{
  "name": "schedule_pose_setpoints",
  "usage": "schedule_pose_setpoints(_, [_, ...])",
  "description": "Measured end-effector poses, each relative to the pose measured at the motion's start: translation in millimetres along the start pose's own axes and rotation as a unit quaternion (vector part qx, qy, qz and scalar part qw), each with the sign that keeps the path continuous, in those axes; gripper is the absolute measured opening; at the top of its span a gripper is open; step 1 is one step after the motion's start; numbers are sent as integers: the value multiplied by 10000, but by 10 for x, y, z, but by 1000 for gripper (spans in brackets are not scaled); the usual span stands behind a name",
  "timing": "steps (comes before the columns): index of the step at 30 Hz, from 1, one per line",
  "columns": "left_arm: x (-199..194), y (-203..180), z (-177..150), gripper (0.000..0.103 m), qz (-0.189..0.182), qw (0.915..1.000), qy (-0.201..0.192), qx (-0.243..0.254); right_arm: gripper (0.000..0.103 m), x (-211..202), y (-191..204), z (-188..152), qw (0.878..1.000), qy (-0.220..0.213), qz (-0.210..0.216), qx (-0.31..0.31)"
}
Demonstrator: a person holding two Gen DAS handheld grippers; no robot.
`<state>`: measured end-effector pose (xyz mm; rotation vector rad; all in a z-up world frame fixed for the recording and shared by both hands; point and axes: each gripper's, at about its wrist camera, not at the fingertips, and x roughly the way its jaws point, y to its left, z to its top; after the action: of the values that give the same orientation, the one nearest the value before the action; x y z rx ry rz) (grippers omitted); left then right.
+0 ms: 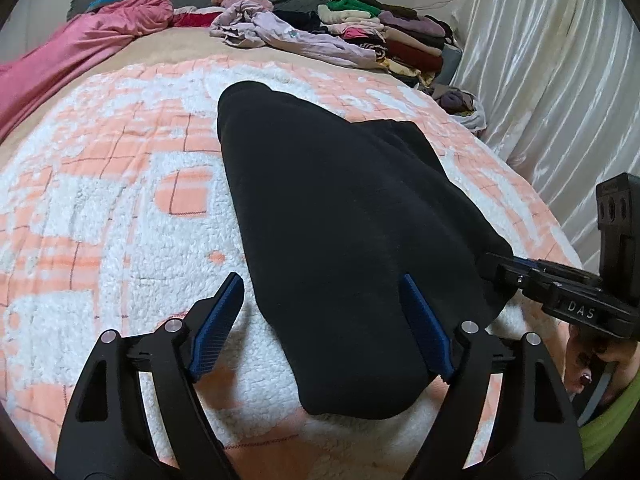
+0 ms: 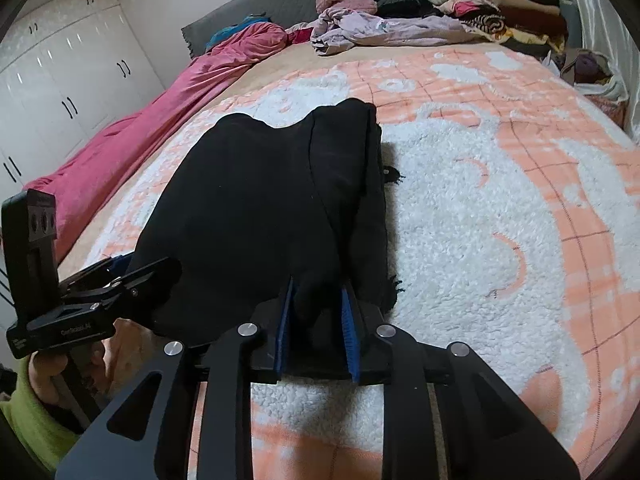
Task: Fold small clothes
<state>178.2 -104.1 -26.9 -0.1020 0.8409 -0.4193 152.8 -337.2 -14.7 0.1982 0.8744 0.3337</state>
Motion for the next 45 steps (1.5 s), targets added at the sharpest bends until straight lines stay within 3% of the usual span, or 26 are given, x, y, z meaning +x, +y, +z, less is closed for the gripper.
schedule_pose_setpoints(20, [-73,14,17,75,-6,10000,-47,-28,37,-79,233,-17,9967,-188,-720,-336])
schedule_pose_setpoints(32, [-190,116,-8,77,135,9997,-177,-136,52,-184,249,-36,9951,-237,-881,-379])
schedule_pose_setpoints(36, [-252,151,-24,77,210,9994,-239,-143,62,-215,257,-41,9946,-303,-918,-374])
schedule_pose_setpoints(38, [-284,164,-34,92,272,9992,-262,-150,65,-252,264,-45,9943,-345,-937,-367])
schedule_pose_setpoints(41, [-352,191,-58,93,375,9986,-332,-164,77,-341,280,-39,9933,-508,-985,-341])
schedule_pose_setpoints(45, [-463,211,-112,93,493,9976,-455,-163,77,-453,298,-32,9922,-672,-997,-328])
